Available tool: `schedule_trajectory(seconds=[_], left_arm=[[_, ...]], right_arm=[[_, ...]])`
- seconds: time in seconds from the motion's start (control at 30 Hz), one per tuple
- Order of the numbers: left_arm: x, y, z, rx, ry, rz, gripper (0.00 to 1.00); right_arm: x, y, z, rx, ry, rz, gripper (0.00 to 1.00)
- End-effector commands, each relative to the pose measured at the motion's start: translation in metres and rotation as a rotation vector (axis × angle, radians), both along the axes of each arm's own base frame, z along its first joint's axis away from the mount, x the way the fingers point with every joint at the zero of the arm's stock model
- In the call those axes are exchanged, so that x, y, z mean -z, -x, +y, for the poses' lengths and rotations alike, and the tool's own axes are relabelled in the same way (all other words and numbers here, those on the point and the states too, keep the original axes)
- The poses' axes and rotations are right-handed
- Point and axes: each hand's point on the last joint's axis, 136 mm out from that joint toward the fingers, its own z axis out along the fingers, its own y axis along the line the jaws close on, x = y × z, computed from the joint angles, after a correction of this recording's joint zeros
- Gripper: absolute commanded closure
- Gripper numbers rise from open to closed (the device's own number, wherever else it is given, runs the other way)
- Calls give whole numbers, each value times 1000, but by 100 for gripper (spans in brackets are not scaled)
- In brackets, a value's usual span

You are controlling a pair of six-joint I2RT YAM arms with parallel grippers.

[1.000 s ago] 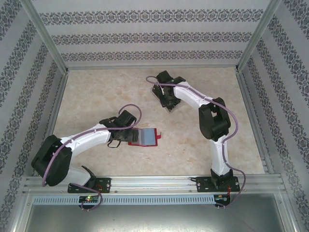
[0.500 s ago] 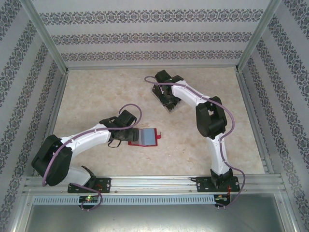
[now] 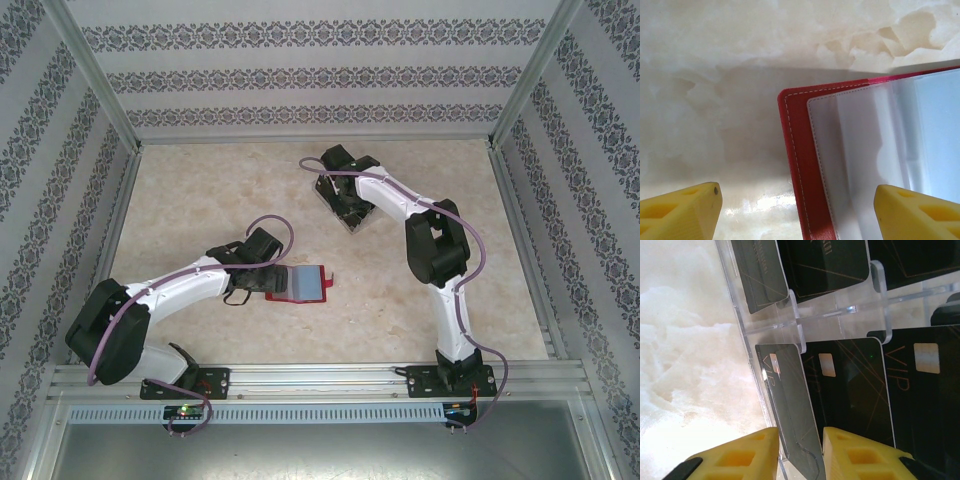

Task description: Put the credit cards into the card holder

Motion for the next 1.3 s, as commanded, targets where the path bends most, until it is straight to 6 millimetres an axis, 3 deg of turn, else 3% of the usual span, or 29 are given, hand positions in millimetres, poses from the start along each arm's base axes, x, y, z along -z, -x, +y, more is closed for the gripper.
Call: schedule_trajectory(seconds=[0.0, 0.2, 0.5, 0.8, 1.07, 1.27], left_arm=[[4, -3, 4, -27, -4, -4, 20], [4, -4, 3, -28, -2, -4, 20], [4, -4, 2, -27, 1, -5, 20], [3, -4, 2, -27, -1, -2, 20], [0, -6, 4, -31, -11, -4, 20], [2, -6, 10, -38, -44, -1, 20]], right_arm=[[9, 5, 1, -8, 7, 37, 75], [7, 6, 1, -9, -1, 38, 82], [14, 9, 3, -21, -21, 74, 83], [7, 7, 5, -25, -41, 71, 96], [-41, 1, 16, -47, -110, 2, 100], [-84, 13, 35, -79, -186, -52, 100]])
